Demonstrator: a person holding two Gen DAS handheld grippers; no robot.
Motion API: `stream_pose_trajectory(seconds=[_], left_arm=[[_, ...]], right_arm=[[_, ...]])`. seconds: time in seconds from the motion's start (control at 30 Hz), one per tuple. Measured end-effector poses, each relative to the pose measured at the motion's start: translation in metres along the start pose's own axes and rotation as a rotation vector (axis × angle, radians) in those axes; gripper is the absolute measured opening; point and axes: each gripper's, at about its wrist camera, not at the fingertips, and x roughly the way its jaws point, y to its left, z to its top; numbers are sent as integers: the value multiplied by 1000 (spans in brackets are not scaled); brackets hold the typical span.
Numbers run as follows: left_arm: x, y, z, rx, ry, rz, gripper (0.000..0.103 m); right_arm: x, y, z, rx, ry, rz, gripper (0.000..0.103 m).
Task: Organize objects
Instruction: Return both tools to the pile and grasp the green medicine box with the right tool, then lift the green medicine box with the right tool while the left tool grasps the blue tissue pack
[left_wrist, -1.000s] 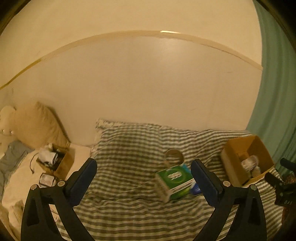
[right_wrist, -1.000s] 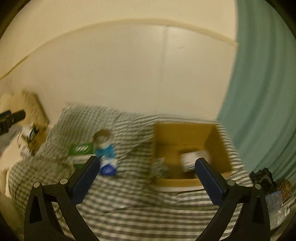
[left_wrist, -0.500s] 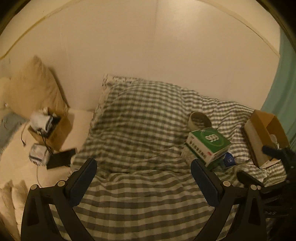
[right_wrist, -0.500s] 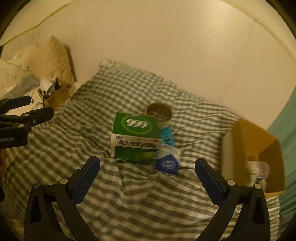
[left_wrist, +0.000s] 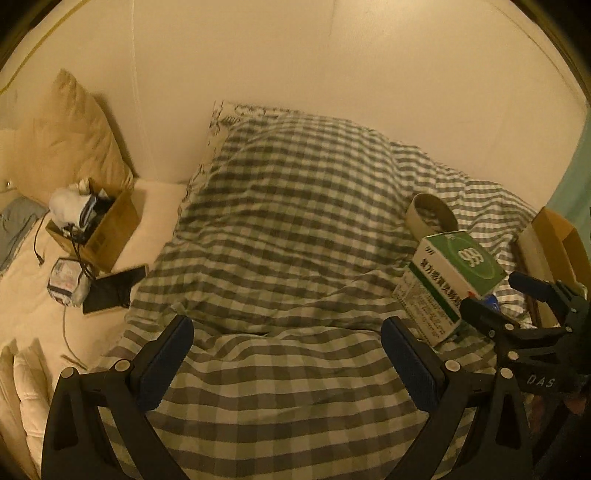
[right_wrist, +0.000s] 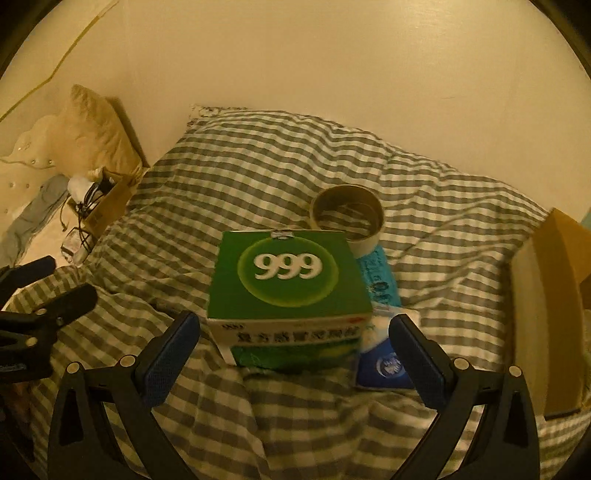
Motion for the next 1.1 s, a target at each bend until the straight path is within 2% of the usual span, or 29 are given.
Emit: stream_pose_trajectory(seconds=[0.07,0.2,0.4,0.57,0.63,0.73,0.87,0.97,1.1], left_arm=[[4,0,-1,-1,9,5,103],[5,-1,-2,7,13,13,103],[4,-6,-2,28,12,49,103],[-2,-17,0,52,-3,76,103],[-5,-27,1,65,-10,72,103],[-9,-49,2,96,-23,37,103],[-6,-85,1,131,-21,-16,103],[2,-116,-1,160,-9,-56,103],[15,-156,-3,200,8,-101,103]], right_arm=[[8,3,1,-11,11,3,102],[18,-1,1,11,28,15,95],[14,-3,-1,31,10,23,93],[-17,-6,-1,42,-70,4,93],[-36,-12,1,40,-105,-28,93],[-63,-27,3,47,-123,-105,93],[-98,-63,4,117,-159,-179,93],[-111,-80,1,138,-175,-229,93],[-116,-101,-4,166,-178,-244,93]])
